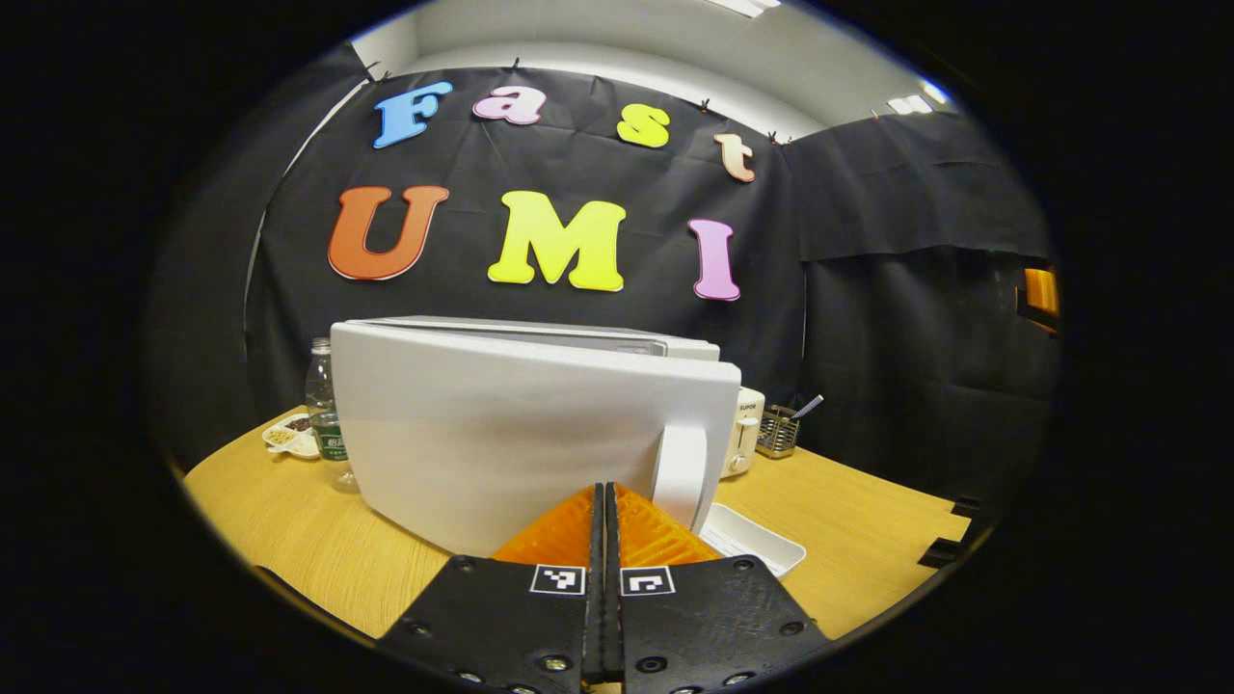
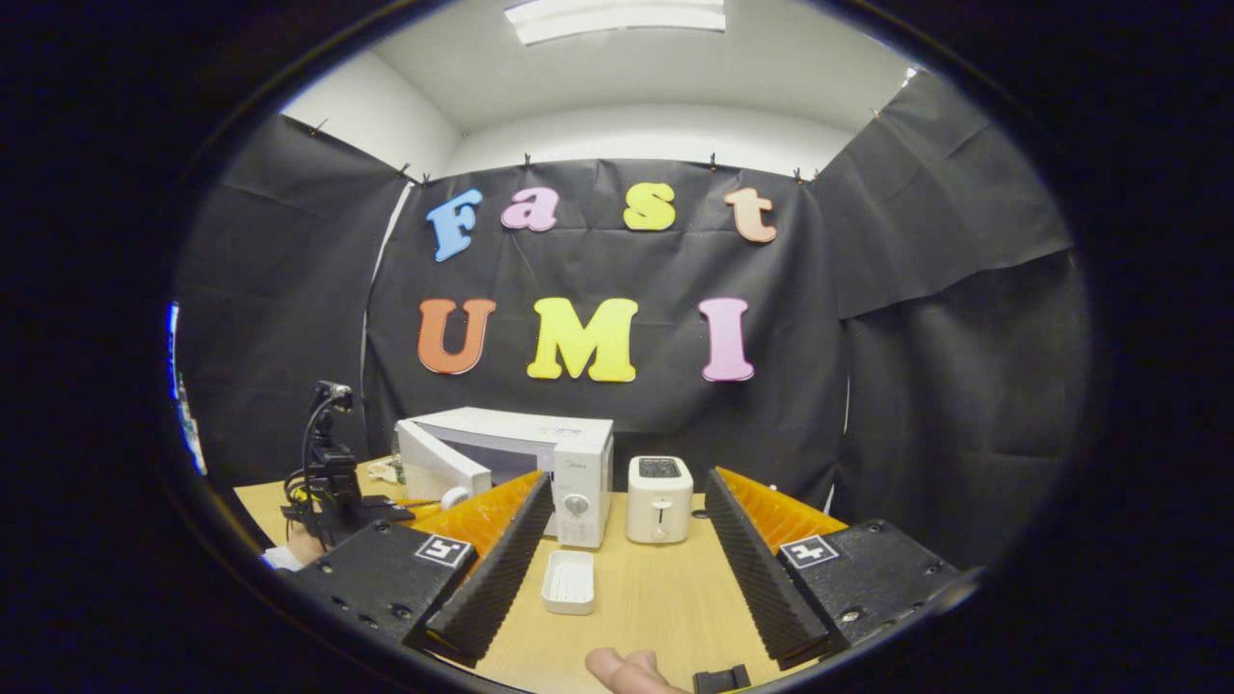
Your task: Open the microwave oven with the left hand, put the food in, and close the microwave oven.
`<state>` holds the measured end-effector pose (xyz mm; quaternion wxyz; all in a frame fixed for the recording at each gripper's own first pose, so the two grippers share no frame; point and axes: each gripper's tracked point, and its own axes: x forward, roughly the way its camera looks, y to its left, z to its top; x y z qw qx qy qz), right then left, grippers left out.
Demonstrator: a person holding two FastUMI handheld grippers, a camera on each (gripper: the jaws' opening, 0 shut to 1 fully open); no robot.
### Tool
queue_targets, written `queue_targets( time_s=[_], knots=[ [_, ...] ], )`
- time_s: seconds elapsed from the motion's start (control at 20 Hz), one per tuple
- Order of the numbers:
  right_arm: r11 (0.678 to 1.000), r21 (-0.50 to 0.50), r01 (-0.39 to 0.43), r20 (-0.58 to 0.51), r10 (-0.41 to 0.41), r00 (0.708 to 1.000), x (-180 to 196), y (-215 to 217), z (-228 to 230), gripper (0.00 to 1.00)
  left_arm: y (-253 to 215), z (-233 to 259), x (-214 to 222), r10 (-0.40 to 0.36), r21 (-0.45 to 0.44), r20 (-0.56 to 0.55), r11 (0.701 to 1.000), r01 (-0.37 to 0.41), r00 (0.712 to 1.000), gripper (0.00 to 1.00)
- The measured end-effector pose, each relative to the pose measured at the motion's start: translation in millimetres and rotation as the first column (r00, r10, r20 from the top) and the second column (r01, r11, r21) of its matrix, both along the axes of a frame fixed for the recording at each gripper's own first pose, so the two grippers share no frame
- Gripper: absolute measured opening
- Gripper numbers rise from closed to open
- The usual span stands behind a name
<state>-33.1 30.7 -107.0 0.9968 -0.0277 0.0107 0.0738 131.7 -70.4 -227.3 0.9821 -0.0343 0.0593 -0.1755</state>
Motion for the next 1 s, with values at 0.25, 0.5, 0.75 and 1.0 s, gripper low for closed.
queue_targets(
  time_s=[0.25,0.5,0.75,1.0],
  knots=[
    [1.0,0.023,0.001,-0.011,0.0,1.0,27.0,-17.2,-3.6,1.0,-27.2,5.4,39.4,-0.007,0.025,0.004,1.0,0.007,1.0,0.0],
    [1.0,0.022,-0.003,0.0,0.003,1.0,55.3,-31.3,-4.4,1.0,-40.4,-4.8,85.4,0.032,0.047,-0.033,0.998,-0.03,0.999,0.0],
    [0.997,0.059,-0.046,0.001,0.046,0.999,74.8,-35.4,-5.2,1.0,-39.5,-17.1,127.3,0.096,0.038,-0.057,0.995,-0.094,0.994,0.0],
    [0.994,0.099,-0.046,-0.006,0.047,0.999,96.6,-44.6,-16.8,0.95,-44.7,-22.6,141.6,0.11,0.044,-0.066,0.993,-0.107,0.992,0.0]
  ],
)
